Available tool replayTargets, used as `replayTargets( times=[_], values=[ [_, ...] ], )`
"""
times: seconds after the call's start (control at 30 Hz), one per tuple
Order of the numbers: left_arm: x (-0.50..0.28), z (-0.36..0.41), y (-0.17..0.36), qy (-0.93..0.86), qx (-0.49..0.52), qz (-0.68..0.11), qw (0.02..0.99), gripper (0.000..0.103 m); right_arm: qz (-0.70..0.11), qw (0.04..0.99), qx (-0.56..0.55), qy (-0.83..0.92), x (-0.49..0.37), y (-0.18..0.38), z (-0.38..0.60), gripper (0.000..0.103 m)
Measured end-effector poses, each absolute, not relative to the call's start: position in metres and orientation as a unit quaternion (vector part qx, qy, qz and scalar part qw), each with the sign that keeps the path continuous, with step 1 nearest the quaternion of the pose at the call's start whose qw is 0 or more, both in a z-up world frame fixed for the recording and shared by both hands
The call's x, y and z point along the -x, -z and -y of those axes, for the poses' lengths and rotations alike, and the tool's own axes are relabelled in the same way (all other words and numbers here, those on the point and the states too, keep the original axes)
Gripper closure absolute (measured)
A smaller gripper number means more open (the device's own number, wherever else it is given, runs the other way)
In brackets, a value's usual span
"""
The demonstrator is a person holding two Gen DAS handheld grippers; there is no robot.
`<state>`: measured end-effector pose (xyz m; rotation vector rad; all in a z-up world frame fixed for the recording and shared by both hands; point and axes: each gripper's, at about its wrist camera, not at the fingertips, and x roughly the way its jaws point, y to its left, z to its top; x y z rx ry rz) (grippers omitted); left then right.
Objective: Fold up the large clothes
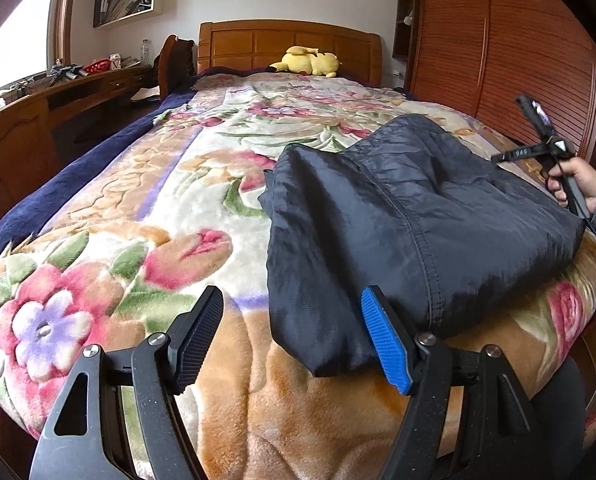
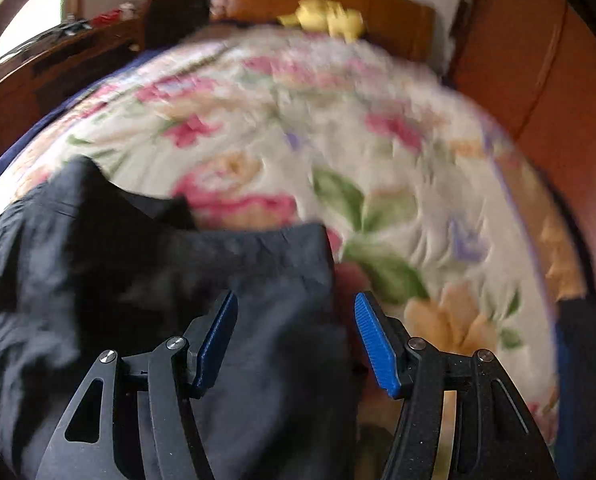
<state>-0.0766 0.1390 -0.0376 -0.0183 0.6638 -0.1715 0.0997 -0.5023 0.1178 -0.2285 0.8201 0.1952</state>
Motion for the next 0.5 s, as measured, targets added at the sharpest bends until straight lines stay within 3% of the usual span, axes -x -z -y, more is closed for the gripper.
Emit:
replayTargets(
  times=[0.1, 0.17, 0.2, 0.27, 0.33, 0.5],
  values=[
    [0.077, -0.138, 0.038, 0.08, 0.008, -0.326, 0.942, 0.03, -0.429, 0.891, 0.092, -0.116, -0.12, -0.099, 0.508, 0.046],
    [0.077, -0.138, 0.038, 0.078, 0.007, -0.326, 0.942, 0.03, -0.44, 0.884, 0.096, -0.126, -0.125, -0.09, 0.507, 0.064],
    [0.077, -0.138, 0.039, 0.078, 0.007, -0.326, 0.942, 0.03, -0.437, 0.884, 0.103, -0.129, -0.124, -0.089, 0.507, 0.068],
    [0.077, -0.138, 0.039, 0.079, 0.009, -0.327, 0.942, 0.03, -0.422, 0.888, 0.118, -0.139, -0.121, -0.092, 0.506, 0.093],
    [0.077, -0.139, 0.039, 0.08, 0.011, -0.327, 0.942, 0.03, -0.4, 0.898, 0.135, -0.128, -0.111, -0.1, 0.512, 0.1],
    [0.079, -0.142, 0.04, 0.083, 0.017, -0.325, 0.942, 0.03, -0.375, 0.916, 0.13, -0.058, -0.092, -0.113, 0.534, 0.101]
  ],
)
